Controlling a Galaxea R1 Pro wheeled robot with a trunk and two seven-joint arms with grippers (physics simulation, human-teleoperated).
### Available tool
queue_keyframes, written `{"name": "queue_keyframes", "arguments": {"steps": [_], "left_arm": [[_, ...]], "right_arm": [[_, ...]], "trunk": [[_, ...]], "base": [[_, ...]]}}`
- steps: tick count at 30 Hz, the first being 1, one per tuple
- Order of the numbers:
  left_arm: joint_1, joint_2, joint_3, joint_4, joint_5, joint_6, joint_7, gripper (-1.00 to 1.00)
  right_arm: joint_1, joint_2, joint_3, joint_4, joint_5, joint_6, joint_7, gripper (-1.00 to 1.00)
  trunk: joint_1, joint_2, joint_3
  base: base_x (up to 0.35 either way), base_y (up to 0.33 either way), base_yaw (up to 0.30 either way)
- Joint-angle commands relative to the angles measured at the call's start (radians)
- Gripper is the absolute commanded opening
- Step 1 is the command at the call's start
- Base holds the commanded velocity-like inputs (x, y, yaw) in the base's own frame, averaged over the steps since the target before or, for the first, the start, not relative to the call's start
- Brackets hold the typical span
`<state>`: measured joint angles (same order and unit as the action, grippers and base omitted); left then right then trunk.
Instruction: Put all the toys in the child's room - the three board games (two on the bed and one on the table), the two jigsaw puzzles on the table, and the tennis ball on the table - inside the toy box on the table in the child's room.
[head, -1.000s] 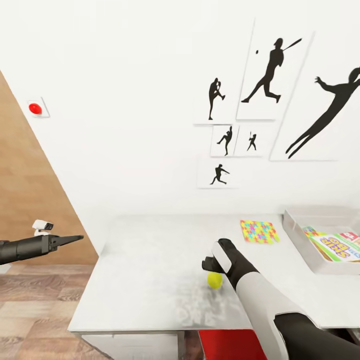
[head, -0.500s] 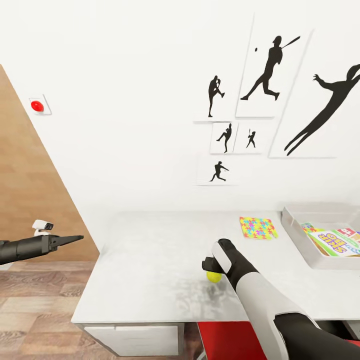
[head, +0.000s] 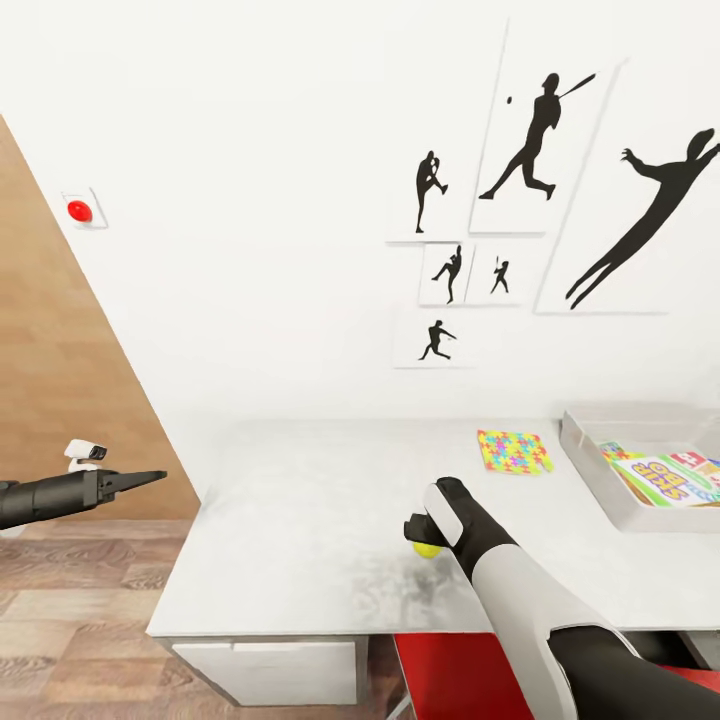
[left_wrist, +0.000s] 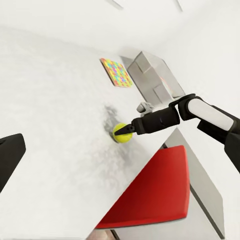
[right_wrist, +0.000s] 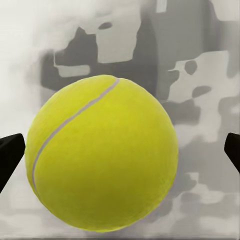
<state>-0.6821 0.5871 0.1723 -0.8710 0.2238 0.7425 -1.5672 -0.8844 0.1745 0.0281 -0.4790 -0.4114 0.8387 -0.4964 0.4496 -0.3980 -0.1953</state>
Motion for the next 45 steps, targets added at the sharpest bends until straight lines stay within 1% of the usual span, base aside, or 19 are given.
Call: {"name": "queue_keyframes", "arguments": {"steps": [1, 9, 10, 45], "left_arm": [[-0.001, 0.0, 0.0, 0.0, 0.0, 0.011, -0.004, 1.0], [-0.001, 0.0, 0.0, 0.0, 0.0, 0.011, -0.004, 1.0], [-0.001, 0.0, 0.0, 0.0, 0.0, 0.01, -0.004, 1.0], [-0.001, 0.001, 0.0, 0.0, -0.001, 0.009, -0.004, 1.0]], "right_arm": [[-0.001, 0.0, 0.003, -0.001, -0.01, 0.002, -0.01, 1.0], [-0.001, 0.0, 0.003, -0.001, -0.01, 0.002, -0.01, 1.0], [-0.001, 0.0, 0.003, -0.001, -0.01, 0.002, -0.01, -1.0], [0.007, 0.0, 0.004, -0.009, -0.008, 0.003, -0.005, -1.0]], "trunk": [[0.0, -0.002, -0.002], [0.0, -0.002, -0.002], [0.0, -0.002, -0.002], [0.0, -0.002, -0.002]], "base": [[-0.028, 0.0, 0.0], [-0.007, 0.0, 0.0], [-0.001, 0.0, 0.0], [0.0, 0.0, 0.0]]}}
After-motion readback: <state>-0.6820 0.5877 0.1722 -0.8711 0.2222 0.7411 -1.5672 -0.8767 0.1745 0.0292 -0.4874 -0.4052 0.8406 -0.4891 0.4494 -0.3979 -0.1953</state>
